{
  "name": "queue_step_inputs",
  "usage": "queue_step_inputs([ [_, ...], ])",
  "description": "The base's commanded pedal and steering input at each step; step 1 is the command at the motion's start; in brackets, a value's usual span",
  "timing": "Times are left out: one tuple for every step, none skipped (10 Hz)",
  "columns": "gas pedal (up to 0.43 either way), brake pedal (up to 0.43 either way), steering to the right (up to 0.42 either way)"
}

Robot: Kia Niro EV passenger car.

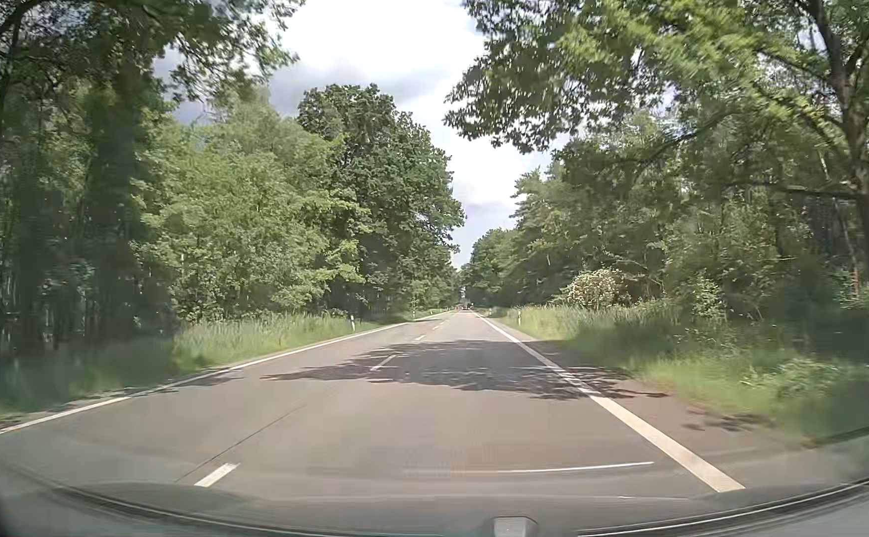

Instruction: Follow the waypoints while adhering to traffic rules and regulations

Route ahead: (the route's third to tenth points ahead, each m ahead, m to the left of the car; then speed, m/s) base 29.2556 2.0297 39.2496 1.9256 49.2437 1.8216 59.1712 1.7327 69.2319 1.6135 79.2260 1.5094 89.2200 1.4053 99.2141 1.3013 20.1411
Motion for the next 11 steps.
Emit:
queue_step_inputs([
  [0.13, 0.037, -0.001],
  [0.13, 0.037, -0.001],
  [0.13, 0.037, -0.001],
  [0.13, 0.037, -0.001],
  [0.13, 0.03, -0.001],
  [0.13, 0.03, -0.001],
  [0.13, 0.03, 0.0],
  [0.13, 0.037, -0.001],
  [0.13, 0.037, 0.0],
  [0.13, 0.037, 0.0],
  [0.13, 0.037, 0.0],
])
